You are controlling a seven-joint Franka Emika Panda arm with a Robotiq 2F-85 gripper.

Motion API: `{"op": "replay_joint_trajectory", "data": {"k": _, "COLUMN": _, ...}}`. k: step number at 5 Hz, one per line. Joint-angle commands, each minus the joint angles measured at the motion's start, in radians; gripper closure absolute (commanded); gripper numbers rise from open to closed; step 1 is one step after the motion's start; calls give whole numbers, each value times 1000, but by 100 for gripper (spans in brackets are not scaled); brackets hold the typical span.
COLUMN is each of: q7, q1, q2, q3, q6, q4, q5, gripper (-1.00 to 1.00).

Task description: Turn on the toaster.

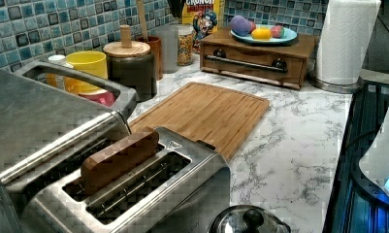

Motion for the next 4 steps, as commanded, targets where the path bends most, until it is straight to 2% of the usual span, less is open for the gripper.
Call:
{"op": "replay_joint_trajectory", "data": {"k": 1, "q7": -33, "q1": 76, "q2": -161, "q3": 88, "q6": 102, "q4": -207, "q5": 51, "gripper": 100}}
{"op": "replay_joint_trajectory", "data": {"k": 3, "q7": -32, "q1": 100, "q2": -193, "q3": 139, "q6": 164, "q4": -357, "q5": 111, "gripper": 100}}
{"op": "replay_joint_trajectory", "data": {"k": 4, "q7": -49, "q1": 121, "q2": -256, "q3": 163, "q6": 218, "q4": -444, "q5": 145, "gripper": 100}}
